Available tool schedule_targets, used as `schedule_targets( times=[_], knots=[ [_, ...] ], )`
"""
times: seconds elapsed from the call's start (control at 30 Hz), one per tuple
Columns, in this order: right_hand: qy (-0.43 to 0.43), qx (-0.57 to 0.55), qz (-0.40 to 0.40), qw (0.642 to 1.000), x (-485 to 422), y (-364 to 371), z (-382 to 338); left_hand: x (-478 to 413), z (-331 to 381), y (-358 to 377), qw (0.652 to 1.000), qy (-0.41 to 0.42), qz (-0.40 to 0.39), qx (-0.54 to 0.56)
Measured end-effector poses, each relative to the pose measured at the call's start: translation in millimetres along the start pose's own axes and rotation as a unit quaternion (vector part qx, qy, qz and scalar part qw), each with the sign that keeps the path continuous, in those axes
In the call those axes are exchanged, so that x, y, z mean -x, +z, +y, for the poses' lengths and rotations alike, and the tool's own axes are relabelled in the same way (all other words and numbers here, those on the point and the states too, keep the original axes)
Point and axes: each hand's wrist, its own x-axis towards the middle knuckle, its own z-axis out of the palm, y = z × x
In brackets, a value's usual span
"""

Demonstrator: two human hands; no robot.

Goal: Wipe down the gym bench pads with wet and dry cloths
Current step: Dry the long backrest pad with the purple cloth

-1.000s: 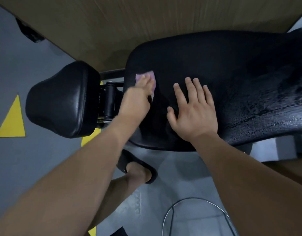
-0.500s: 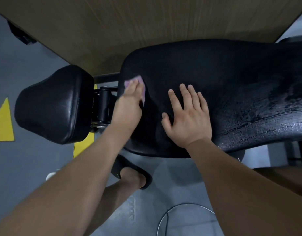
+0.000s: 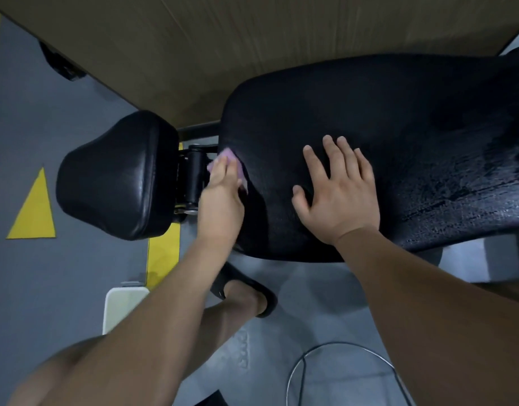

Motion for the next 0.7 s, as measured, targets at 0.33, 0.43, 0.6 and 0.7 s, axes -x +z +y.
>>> schedule_targets(
  times=[0.33,0.43,0.6,0.7],
  knots=[
    [0.003,0.000,-0.012,1.000,-1.9,-2.9,0.2,-50.2,-1.9,-12.8,0.999,0.007,0.013,0.040],
    [0.004,-0.002,-0.015,1.000,-2.3,-3.2,0.2,-60.7,-5.9,-14.3,0.999,0.012,0.007,0.050],
    [0.006,0.002,-0.025,1.000,-4.8,-1.4,1.8,-133.5,9.1,-17.1,0.998,0.047,-0.014,0.033],
    [0.005,0.005,-0.026,1.000,-4.8,-0.5,2.2,-170.6,14.8,-17.7,0.996,0.061,-0.015,0.058]
  ],
)
